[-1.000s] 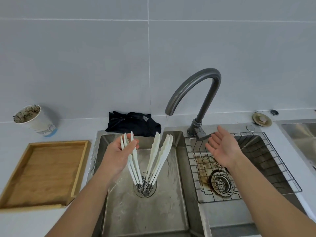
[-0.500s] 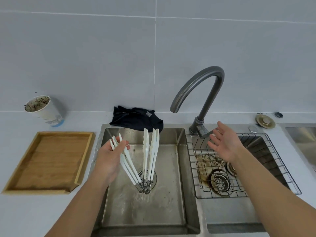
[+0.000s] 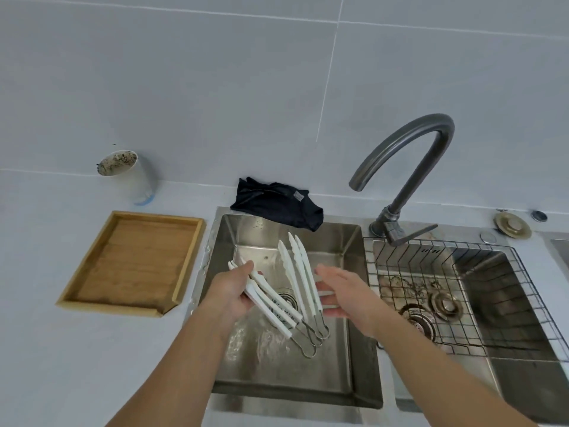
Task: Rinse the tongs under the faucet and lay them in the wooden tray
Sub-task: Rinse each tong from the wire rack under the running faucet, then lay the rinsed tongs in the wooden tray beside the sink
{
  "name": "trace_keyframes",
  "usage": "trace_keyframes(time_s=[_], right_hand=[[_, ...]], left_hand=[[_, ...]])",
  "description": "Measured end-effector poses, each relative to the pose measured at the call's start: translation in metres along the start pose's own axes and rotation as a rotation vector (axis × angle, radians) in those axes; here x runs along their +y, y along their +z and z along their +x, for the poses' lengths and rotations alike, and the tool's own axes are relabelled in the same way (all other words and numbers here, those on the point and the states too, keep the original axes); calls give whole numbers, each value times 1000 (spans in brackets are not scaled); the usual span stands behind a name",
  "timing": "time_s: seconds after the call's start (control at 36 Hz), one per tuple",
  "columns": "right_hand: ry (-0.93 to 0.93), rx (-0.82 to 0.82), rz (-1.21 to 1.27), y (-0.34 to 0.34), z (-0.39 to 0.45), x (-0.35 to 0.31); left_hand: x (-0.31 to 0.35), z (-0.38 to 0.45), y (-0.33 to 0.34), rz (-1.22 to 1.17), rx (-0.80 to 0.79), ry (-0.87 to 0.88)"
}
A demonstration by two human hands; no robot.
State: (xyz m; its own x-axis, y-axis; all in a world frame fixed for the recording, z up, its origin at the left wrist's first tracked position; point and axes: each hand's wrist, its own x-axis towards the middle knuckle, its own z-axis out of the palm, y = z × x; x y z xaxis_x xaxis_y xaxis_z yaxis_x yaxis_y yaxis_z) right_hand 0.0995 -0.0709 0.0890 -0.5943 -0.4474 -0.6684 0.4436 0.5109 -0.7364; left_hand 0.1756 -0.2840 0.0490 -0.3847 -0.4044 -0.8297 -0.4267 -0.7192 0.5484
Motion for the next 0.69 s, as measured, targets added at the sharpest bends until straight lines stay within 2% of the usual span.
trace_keyframes(time_s=[0.06,0.19,0.36,0.47,0.56,0.69], right_hand=[[26,-49,46,13,-2,-1],[41,30,130,36,0,-1],[107,-8,201,51,-1,-5],[61,-17,138,60,-4,-8],[-6,51,79,70,-6,-12],[-77,126,150,85,-5,-16]], left_hand=[[-3,0,-2,-12,-7,-14],[-8,1,-14,-50,-29,-38],[-12,-1,-29,-93,-58,-48],[-7,-6,-35,-128,-63,-40],[-2,-12,-39,-173,-83,-19],[7,-27,-50,-318,-185,40]])
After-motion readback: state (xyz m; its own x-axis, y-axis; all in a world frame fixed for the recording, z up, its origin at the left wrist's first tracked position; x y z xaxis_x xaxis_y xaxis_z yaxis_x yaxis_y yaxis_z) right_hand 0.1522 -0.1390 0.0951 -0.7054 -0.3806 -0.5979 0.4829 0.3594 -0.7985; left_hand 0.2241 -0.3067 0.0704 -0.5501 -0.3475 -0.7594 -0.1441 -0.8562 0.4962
